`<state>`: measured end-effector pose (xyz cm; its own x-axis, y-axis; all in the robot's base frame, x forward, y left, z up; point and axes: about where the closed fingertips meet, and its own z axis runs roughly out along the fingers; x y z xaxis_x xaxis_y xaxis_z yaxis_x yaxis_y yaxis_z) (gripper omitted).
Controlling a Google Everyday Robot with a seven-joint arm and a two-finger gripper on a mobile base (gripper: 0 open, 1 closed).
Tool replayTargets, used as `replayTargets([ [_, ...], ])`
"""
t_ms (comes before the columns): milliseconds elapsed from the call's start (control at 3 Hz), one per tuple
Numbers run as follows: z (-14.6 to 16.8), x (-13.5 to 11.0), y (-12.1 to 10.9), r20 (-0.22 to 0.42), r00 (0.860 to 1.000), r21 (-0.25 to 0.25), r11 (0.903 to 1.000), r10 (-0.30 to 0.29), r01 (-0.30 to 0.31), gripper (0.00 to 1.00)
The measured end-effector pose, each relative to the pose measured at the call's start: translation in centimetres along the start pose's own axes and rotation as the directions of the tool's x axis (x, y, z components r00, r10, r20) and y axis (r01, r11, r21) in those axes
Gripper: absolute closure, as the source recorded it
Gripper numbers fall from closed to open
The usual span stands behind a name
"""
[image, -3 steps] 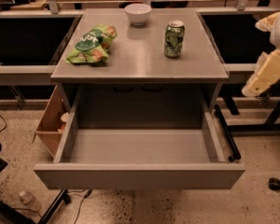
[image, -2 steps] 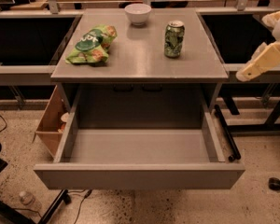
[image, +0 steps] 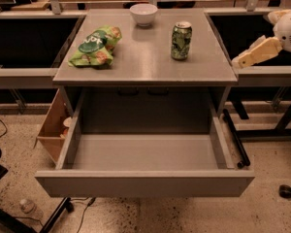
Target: Place green can into top drawer
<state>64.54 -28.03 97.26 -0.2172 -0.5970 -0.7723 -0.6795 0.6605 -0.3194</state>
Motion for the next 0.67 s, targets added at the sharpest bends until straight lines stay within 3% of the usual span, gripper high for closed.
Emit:
replayTargets([
  [333, 2.2, -1.2, -0.8, 0.085, 0.996, 0.017, 0.9994, 0.028, -0.030, 0.00],
  [667, 6.6, -3.7, -2.2, 0.200, 0.977, 0.001, 0.9973, 0.071, -0.073, 0.00],
])
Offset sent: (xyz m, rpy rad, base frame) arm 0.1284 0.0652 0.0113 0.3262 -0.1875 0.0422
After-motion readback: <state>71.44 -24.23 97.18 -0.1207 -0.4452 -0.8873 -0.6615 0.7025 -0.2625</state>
